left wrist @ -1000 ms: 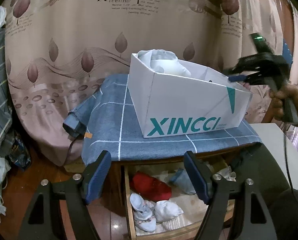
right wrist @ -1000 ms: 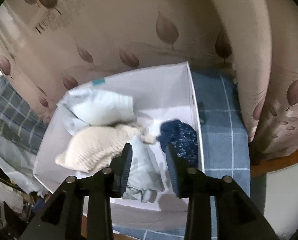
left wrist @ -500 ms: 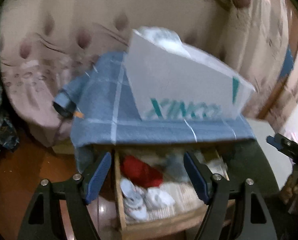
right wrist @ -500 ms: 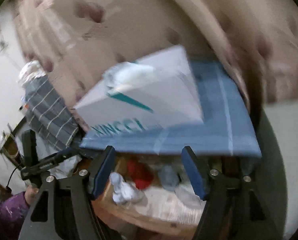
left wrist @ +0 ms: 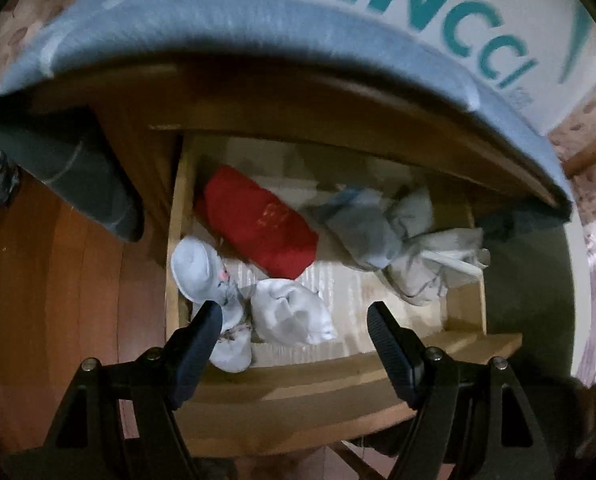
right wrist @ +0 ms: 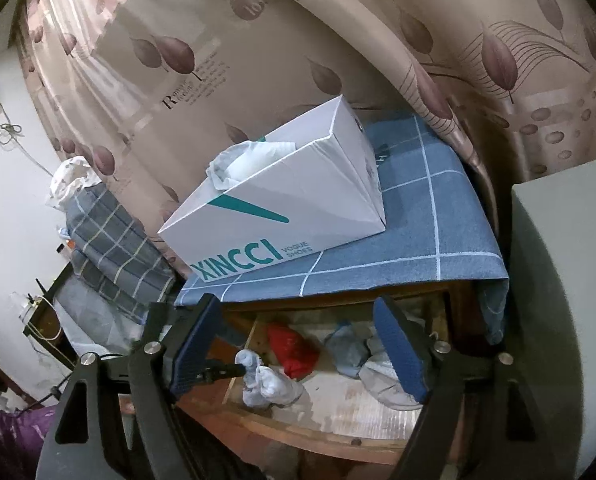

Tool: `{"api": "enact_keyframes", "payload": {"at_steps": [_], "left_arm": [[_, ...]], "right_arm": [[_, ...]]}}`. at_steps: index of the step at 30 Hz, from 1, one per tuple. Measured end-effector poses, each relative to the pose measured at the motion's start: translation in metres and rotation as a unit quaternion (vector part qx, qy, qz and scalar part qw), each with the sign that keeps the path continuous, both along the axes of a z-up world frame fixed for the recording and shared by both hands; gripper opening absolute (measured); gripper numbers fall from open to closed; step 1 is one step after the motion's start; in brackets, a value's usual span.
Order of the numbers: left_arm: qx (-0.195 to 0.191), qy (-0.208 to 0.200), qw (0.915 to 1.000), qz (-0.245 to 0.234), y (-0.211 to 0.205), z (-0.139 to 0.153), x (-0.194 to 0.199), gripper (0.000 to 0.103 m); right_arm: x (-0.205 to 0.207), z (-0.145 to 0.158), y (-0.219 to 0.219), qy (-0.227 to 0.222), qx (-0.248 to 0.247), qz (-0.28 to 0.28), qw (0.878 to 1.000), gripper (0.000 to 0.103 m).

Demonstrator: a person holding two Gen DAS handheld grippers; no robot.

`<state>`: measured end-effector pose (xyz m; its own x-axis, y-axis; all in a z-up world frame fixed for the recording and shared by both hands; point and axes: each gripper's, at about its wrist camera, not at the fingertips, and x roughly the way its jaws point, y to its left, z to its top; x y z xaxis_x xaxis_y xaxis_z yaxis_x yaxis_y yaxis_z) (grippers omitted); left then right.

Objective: Take underwear out of drawer
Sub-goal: 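Reach the left gripper into the drawer and grasp the white sock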

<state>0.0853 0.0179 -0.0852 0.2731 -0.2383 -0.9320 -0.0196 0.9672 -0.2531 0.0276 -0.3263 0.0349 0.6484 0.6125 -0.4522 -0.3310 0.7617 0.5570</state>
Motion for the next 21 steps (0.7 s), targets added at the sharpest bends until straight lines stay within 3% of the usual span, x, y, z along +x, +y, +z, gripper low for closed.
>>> {"api": "enact_keyframes", "payload": {"at_steps": [2,8,12,21], "left_arm": [[0.005,0.006,1.0000,-0.004,-0.007,-0.005,0.002,0.077],[0.067,0.037,0.9970,-0.013,-0.027,-0.024,0.014,0.077],[0.075,0.052,0.9958,-0.012,-0.033,-0.038,0.019,0.077],[0.138,0.077,0.9870,-0.031,-0.051,-0.064,0.031,0.077]], "right_arm": [[-0.001,0.000,-0.003,0.001,0.006,-0.001,1.000,0.077],[-0.001,0.000,-0.010,0.001,0.028,0.003,1.000,0.082],[-0.002,-0.001,-0.015,0.005,0.041,0.004,0.999,0.082],[0.001,-0.004,-0.023,0.014,0.068,0.002,0.998,0.083]]}}
